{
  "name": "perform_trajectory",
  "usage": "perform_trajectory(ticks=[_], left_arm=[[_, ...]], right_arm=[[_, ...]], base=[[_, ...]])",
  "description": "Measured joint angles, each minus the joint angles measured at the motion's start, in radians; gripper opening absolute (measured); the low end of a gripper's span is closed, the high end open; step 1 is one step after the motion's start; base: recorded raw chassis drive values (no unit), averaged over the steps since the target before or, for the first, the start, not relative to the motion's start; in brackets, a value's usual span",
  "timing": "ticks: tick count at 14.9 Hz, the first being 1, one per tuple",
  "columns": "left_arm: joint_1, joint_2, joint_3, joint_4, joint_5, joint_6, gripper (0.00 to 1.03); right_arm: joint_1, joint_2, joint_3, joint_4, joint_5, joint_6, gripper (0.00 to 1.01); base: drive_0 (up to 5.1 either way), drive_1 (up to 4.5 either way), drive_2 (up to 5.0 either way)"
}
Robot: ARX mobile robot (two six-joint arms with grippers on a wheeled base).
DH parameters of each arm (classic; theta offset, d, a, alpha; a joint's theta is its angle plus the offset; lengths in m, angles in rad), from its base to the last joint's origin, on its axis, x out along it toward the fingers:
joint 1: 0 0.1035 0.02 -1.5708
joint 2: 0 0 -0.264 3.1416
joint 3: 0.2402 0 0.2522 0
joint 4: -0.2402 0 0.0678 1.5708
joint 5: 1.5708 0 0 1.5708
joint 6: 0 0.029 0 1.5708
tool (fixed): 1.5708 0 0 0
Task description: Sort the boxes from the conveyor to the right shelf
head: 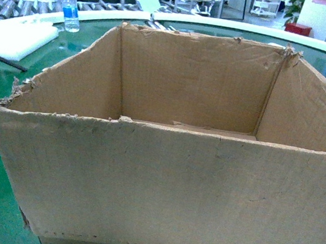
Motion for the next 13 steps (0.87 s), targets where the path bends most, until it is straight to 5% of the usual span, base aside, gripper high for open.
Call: perform_trajectory(ticks=[1,6,10,13], left_arm=[[-0.026,0.056,0.061,-0.057,-0.056,0.006,0.98],[-0.040,0.060,0.068,-0.063,-0.092,0.017,0.98],[-0.182,0.258,0.154,-0.025,-0.191,0.018,0.98],[-0.233,0.274,0.159,-0.031,-0.227,-0.002,0.98]], right_arm=[[-0.008,0.079,0.082,-0.072,-0.057,0.019,0.98],[-0.008,0.107,0.109,-0.106,-0.073,0.051,0.98],[0.050,0.287,0.174,-0.159,-0.056,-0.021,0.98],[-0.003,0.389,0.199,-0.147,-0.036,-0.065,0.98]], base=[[0.0,0.00,0.0],[0.0,0.00,0.0],[0.0,0.00,0.0],[0.0,0.00,0.0]])
